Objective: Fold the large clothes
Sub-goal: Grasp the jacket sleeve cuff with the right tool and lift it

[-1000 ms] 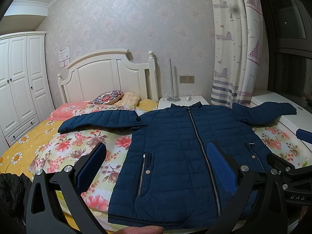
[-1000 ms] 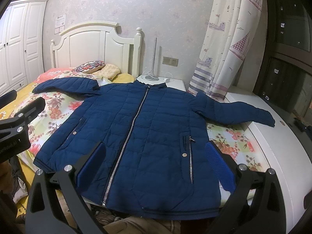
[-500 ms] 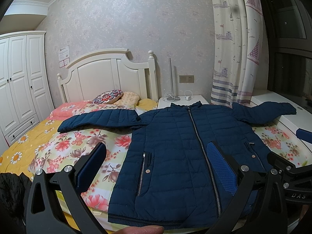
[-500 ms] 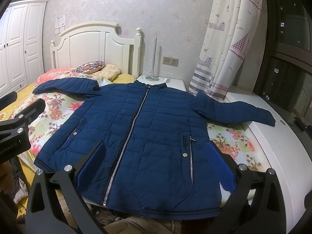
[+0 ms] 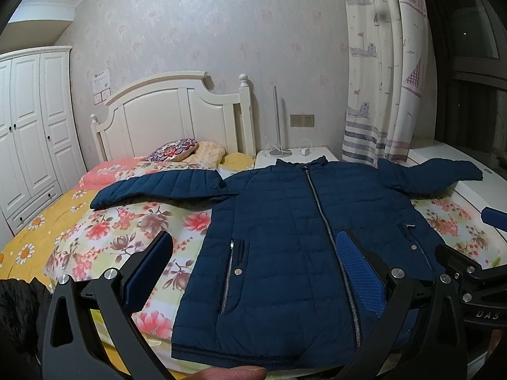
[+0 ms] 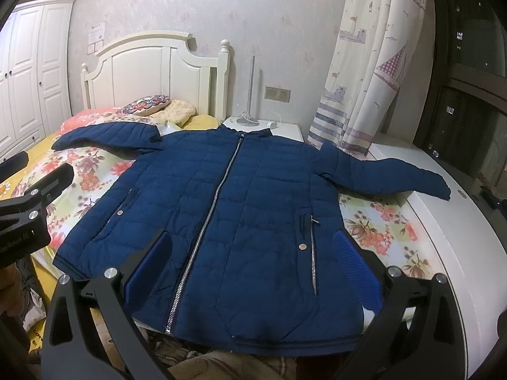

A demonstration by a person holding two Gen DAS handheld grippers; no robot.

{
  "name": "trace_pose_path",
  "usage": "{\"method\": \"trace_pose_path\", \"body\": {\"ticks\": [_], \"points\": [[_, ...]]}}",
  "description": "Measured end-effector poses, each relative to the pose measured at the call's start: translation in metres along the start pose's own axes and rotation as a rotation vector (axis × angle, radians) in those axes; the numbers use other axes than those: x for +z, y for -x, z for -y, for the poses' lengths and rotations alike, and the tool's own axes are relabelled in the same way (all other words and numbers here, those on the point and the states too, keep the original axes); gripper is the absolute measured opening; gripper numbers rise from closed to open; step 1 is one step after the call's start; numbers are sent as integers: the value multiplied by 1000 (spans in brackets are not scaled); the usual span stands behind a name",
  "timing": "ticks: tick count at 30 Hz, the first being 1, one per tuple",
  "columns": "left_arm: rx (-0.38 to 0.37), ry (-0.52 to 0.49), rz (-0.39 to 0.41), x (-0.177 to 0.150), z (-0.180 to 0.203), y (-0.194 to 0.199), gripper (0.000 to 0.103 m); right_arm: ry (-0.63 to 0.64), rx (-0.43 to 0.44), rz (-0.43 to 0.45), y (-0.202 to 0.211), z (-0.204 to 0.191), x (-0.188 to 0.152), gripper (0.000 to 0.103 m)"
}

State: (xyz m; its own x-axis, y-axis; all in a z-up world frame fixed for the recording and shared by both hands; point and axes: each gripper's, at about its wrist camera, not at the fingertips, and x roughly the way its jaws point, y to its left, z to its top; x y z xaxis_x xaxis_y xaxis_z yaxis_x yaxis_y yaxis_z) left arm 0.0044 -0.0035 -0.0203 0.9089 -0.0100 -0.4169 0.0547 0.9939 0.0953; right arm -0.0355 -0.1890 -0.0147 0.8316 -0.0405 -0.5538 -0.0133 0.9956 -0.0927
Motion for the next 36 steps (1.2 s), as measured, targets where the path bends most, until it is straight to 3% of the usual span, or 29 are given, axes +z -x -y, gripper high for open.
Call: {"method": "trace_pose_path", "body": {"ticks": [10,14,16,19,23,25,27,30,32,36], "points": [[-10,-10,-94,-8,4,-34,99,-42,12,-75,-33,13,-11,101],[-26,-31,-154,-13,14,-63,99,-93,26,-123,-67,32,-20,101],[-68,-53,-204,-12,23,-89,99,-117,35,-143,-87,48,-21,101],[-114,-87,-270,-6,38,-145,99,-237,-17,-205,-131,101,-20,101],[-159,-137,-433,9,63,-246,99,-447,-111,-228,-187,185,-15,101],[-131,-141,-462,14,67,-283,99,-593,-141,-210,-215,235,-14,101],[-77,-158,-492,19,70,-325,99,-676,-198,-168,-237,273,-11,101],[-19,-166,-539,19,62,-367,99,-766,-202,-152,-276,317,-1,101],[-73,-143,-564,15,55,-385,99,-806,-201,-150,-299,337,4,101],[-213,-65,-517,10,34,-398,99,-843,-227,-145,-340,362,17,101]]}}
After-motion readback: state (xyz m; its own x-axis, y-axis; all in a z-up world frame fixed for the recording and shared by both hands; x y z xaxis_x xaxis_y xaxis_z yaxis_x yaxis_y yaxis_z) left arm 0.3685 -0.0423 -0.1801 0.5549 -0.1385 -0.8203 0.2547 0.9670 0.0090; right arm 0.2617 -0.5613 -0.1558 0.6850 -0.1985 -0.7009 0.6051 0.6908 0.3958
